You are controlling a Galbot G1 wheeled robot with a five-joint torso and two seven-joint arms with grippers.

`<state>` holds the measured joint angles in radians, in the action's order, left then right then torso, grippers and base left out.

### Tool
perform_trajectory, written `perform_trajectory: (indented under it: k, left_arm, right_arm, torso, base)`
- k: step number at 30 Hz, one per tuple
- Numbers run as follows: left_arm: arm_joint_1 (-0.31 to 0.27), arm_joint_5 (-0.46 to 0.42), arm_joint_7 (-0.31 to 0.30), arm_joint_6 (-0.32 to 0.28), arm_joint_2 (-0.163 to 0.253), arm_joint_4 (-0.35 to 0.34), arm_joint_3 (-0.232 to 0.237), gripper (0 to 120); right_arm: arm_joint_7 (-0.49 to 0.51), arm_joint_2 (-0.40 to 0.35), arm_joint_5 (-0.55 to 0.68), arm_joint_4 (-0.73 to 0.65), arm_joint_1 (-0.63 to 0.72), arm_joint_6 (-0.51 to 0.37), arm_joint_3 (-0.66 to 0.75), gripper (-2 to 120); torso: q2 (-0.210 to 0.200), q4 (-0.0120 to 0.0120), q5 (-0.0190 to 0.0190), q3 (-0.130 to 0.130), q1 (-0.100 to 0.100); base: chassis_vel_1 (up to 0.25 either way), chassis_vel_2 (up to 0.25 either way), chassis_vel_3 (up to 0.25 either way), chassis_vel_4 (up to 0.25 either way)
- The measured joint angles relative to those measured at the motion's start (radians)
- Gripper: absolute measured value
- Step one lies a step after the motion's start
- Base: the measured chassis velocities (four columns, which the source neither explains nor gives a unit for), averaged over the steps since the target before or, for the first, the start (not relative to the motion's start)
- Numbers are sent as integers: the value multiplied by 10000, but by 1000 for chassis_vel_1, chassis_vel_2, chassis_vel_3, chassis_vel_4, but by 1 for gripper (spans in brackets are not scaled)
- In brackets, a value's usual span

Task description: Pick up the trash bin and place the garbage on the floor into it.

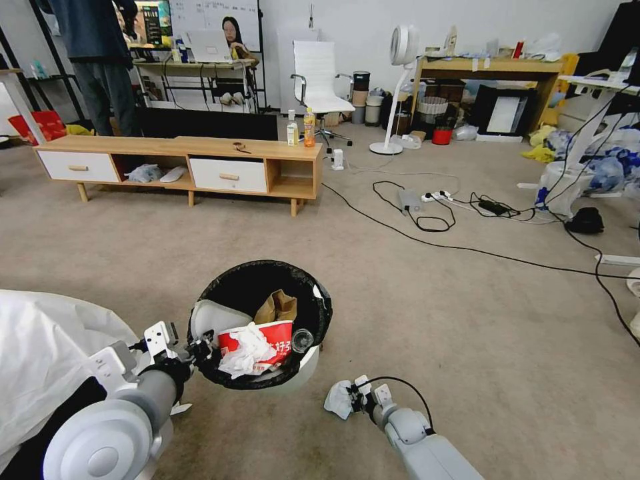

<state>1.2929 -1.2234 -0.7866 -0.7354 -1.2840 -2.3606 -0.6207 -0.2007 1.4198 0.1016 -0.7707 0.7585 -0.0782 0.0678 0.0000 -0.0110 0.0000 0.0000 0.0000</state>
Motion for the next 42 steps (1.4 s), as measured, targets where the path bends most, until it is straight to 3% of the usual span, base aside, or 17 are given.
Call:
perform_trajectory:
  k: [19, 29, 33, 42]
  left_arm:
    - [-2, 31, 44, 0, 16, 19, 21, 4]
    - [-18, -44, 25, 0, 122, 31, -89, 4]
    - [-40, -66, 15, 1, 164, 53, -167, 4]
    - [-97, -180, 6, 0, 262, 69, -437, 4]
  right_arm:
    - [49, -113, 243, -349, -25, -40, 131, 0]
    - [213, -1120, 655, -2792, 481, 295, 964, 0]
    - [281, -1856, 1404, -4506, 690, 290, 1452, 0]
    - [396, -2734, 2398, -6775, 626, 247, 2131, 0]
  torso:
    - [0, 2, 1, 0, 0]
    - [0, 0, -2, 0, 0]
    - [0, -2, 0, 0, 0]
    - [0, -1, -1, 0, 0]
  base:
    - [0, 0, 0, 0]
    - [0, 0, 0, 0]
    - [0, 0, 0, 0]
    - [0, 0, 0, 0]
